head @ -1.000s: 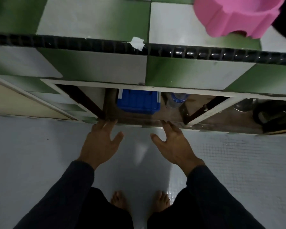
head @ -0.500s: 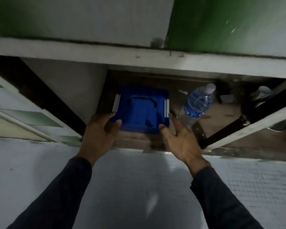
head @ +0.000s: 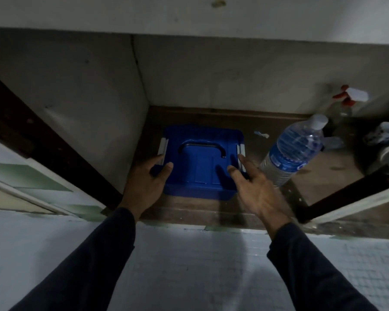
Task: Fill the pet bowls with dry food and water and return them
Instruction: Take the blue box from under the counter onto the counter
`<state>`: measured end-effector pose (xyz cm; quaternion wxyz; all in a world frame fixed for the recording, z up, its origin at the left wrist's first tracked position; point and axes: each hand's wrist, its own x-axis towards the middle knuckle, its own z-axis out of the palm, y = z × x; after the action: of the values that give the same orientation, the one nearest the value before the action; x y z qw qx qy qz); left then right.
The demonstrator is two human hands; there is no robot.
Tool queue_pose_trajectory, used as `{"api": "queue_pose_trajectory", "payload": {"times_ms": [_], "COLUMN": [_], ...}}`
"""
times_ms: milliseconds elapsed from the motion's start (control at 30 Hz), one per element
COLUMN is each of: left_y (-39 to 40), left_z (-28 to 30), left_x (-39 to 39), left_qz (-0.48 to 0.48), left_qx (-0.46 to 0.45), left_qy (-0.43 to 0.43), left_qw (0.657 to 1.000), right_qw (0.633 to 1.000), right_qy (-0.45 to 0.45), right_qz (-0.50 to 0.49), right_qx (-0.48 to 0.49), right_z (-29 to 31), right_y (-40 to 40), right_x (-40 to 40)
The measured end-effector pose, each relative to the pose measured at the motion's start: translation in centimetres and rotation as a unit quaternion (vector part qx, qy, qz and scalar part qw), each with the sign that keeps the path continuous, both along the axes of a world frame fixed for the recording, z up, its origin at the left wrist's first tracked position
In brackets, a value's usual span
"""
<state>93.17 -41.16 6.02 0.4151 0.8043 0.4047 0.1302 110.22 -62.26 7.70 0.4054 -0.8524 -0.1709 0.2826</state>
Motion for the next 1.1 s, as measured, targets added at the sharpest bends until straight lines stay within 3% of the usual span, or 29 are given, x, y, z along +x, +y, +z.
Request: {"api": "queue_pose_trajectory", "payload": {"times_ms": [267, 667, 967, 1100], "left_y": [2.7, 5.2, 5.5, 5.3], "left_z": [-2.7, -5.5, -6.0, -5.9], "left_x": [2.2, 5.2, 6.0, 5.8], "left_qz": [0.021, 0.04, 0.029, 0.037], "left_qx": [-0.017, 0.002, -0.03, -0.023], "left_qy": [-0.022, -0.033, -0.042, -0.038], "left_qw": [0.999, 0.999, 0.998, 0.998], "right_qw": [0.999, 0.988, 0.986, 0.984], "right_qy": [-0.035, -0.146, -0.152, -0.178], "right_qz": [-0.017, 0.001, 0.02, 0.007], "right_qx": [0.029, -0.044, -0.072, -0.01], "right_z": [-3.7, -6.8, -7.5, -6.8], "right_y": [2.5, 4.8, 5.2, 5.3], "right_x": [2.3, 5.5, 6.3, 5.4]}}
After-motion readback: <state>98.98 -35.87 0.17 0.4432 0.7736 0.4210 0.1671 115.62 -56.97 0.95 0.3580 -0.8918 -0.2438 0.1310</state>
